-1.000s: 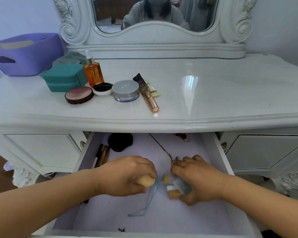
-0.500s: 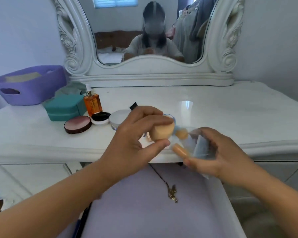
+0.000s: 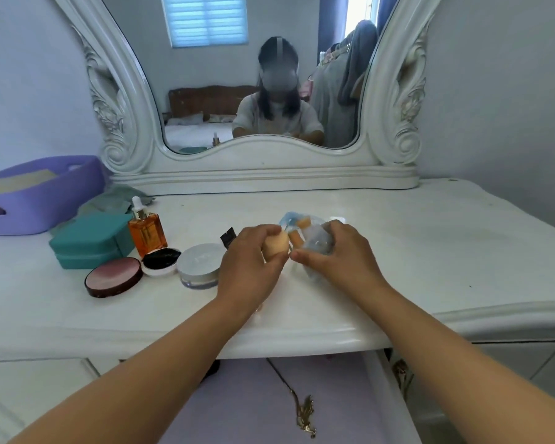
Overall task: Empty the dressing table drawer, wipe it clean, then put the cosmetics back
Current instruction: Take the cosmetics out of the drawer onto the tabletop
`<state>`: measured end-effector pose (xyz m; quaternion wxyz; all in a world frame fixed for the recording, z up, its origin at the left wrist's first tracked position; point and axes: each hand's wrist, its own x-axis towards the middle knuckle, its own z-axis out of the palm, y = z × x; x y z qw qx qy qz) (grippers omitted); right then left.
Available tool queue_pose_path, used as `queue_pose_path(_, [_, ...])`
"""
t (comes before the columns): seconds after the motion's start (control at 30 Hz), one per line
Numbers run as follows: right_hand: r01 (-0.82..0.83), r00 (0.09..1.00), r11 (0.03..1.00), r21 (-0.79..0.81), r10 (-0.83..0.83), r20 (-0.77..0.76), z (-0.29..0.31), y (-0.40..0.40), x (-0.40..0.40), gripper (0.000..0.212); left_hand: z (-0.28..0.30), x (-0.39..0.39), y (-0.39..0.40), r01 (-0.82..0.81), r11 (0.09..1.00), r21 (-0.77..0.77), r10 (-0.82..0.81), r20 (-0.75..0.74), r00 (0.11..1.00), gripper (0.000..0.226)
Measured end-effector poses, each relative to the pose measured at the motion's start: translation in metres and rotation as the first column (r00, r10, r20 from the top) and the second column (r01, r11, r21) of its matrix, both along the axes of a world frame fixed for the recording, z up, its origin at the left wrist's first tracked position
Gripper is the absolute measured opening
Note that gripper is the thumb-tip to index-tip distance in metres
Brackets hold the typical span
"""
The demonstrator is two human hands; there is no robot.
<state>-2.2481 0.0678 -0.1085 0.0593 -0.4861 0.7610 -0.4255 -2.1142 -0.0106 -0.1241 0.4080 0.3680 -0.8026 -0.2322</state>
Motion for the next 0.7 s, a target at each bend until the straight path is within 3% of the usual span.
queue_pose_path(0.23, [-0.013, 1.000, 1.000, -0.026, 0.014, 0.007, -0.012, -0.009, 0.000, 0.060, -0.004, 0.002, -0.008, -0.031, 0.998, -0.045, 0.037, 0.143, 0.989, 0.043])
queue_pose_path(0.43, [-0.007, 1.000, 1.000, -0.025, 0.006, -0.027, -0.008, 0.001, -0.002, 0.065, 0.005, 0.015, -0.002, 0.044, 0.998, -0.051, -0.040, 0.078, 0.996, 0.034])
queue_pose_path(0.57, [0.003, 0.997, 0.996, -0.094, -0.010, -0.076, -0.001, 0.027, 0.005, 0.060, 0.011, 0.036, 0.017, 0.134, 0.976, -0.171, -0.131, 0.028, 0.991, 0.023])
queue_pose_path(0.7, [-0.087, 0.989, 0.971, -0.224, 0.056, -0.138, -0.005, 0.075, 0.028, 0.041, 0.003, 0.070, 0.047, 0.276, 0.898, -0.342, -0.271, 0.063, 0.961, 0.018])
